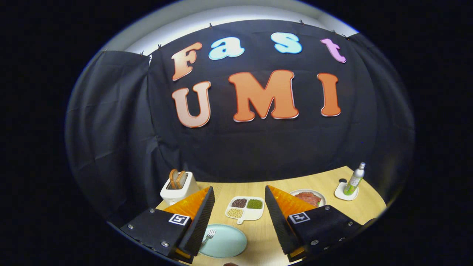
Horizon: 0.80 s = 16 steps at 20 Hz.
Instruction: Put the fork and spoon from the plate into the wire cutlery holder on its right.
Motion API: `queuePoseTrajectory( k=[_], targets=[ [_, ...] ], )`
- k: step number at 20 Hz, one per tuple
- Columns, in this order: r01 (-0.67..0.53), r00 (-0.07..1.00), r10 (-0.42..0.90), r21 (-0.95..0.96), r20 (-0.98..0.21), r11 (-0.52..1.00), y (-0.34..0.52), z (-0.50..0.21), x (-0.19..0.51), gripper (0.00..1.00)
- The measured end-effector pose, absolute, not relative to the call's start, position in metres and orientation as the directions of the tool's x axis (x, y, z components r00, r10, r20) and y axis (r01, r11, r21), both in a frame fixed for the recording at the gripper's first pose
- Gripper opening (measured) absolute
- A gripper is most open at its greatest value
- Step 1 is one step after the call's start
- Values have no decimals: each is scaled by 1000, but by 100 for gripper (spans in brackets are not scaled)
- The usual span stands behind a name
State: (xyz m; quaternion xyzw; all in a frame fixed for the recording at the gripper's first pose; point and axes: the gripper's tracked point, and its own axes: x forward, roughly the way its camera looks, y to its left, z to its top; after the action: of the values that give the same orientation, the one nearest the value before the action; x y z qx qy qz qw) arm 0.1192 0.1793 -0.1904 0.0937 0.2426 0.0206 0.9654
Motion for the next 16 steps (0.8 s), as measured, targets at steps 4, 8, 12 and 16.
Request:
queuePoseTrajectory(
  k=[4,8,12,16],
  targets=[
    [-58,798,158,187,-581,981,229,-225,117,82],
    [-72,697,183,186,-694,980,267,-264,114,83],
    [-61,509,201,198,-837,978,293,-322,91,84],
    [-49,386,215,213,-897,976,313,-356,78,84]
  ],
)
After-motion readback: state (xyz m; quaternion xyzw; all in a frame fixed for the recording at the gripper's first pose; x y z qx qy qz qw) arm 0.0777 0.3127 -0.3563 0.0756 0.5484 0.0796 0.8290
